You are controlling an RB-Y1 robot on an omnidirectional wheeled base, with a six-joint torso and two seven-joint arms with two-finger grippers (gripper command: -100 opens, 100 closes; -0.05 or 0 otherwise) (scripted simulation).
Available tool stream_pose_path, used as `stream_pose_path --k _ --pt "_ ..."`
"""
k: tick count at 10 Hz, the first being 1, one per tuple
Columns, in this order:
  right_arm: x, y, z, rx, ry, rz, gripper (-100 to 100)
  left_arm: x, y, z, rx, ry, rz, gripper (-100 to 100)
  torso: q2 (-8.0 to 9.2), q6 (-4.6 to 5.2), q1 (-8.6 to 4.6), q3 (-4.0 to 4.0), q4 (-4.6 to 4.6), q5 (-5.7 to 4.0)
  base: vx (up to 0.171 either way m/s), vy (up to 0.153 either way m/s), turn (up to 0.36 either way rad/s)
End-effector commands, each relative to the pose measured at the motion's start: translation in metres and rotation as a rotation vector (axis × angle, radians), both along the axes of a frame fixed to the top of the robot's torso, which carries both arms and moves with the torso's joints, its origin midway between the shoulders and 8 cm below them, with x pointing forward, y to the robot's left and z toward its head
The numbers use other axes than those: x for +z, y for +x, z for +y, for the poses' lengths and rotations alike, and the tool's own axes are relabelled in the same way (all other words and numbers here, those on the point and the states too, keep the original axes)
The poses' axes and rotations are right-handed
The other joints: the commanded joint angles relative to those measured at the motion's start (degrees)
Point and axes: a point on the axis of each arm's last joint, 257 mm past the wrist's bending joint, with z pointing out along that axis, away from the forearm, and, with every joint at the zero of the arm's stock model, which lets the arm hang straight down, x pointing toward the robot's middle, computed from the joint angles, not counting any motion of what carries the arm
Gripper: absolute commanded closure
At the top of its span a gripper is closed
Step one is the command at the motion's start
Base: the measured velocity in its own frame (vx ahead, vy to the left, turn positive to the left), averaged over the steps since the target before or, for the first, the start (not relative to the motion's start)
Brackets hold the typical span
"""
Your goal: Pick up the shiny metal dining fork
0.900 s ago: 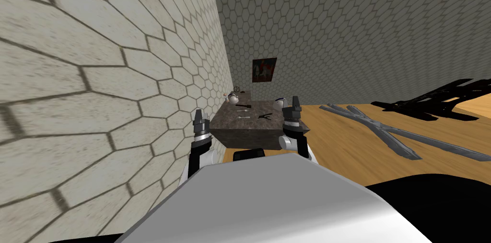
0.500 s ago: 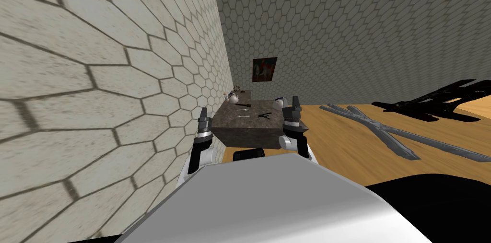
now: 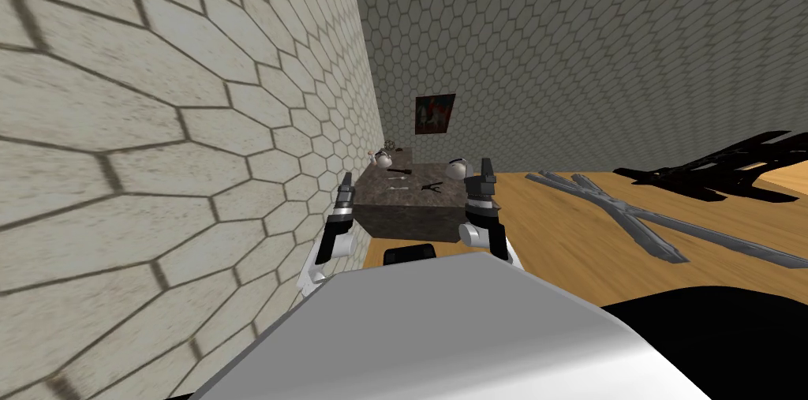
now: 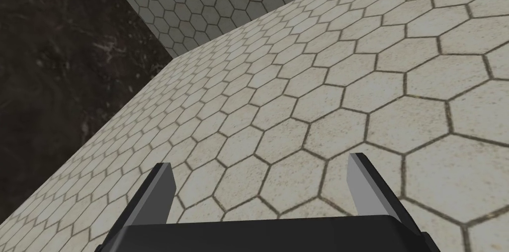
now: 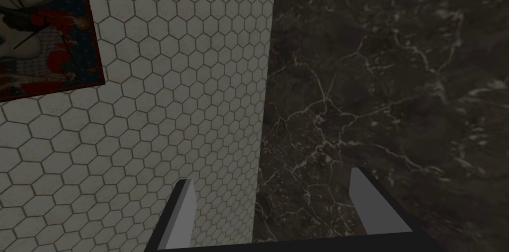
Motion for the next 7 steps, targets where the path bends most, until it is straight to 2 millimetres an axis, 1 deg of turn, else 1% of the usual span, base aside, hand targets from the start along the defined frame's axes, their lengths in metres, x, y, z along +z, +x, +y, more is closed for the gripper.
stream_pose_path --k 1,2,3,4,5,6,7 --pt "0.0 0.0 0.0 0.0 0.0 0.0 0 -0.004 0.016 -0.004 -0.005 0.019 0.03 -100 0.0 0.0 0.0 0.0 0.0 0.0 -0.059 -0.025 0.021" --pt "0.0 0.0 0.0 0.0 0.0 0.0 0 -0.002 0.018 -0.005 -0.007 0.019 0.028 -100 -0.06 0.0 0.01 -0.04 -0.02 0.01 -0.046 -0.029 0.01" --pt "0.0 0.0 0.0 0.0 0.0 0.0 0 -0.009 0.032 -0.007 -0.008 0.035 0.06 -100 -0.11 0.0 0.0 -0.06 -0.02 0.0 -0.056 -0.036 0.023" --pt "0.0 0.0 0.0 0.0 0.0 0.0 0 -0.007 0.033 -0.008 -0.01 0.035 0.056 -100 -0.09 0.0 -0.03 -0.06 -0.03 0.0 -0.044 -0.025 0.015" --pt "0.0 0.0 0.0 0.0 0.0 0.0 0 -0.016 0.047 -0.009 -0.007 0.049 0.095 -100 -0.13 -0.01 0.01 -0.07 -0.03 0.0 -0.049 -0.031 0.027" --pt "0.0 0.0 0.0 0.0 0.0 0.0 0 -0.012 0.049 -0.011 -0.01 0.049 0.087 -100 -0.13 0.0 -0.01 -0.08 -0.03 0.0 -0.046 -0.026 0.01" --pt "0.0 0.0 0.0 0.0 0.0 0.0 0 -0.023 0.063 -0.011 -0.006 0.063 0.128 -100 -0.13 -0.01 0.01 -0.08 -0.03 0.0 -0.056 -0.03 0.023"
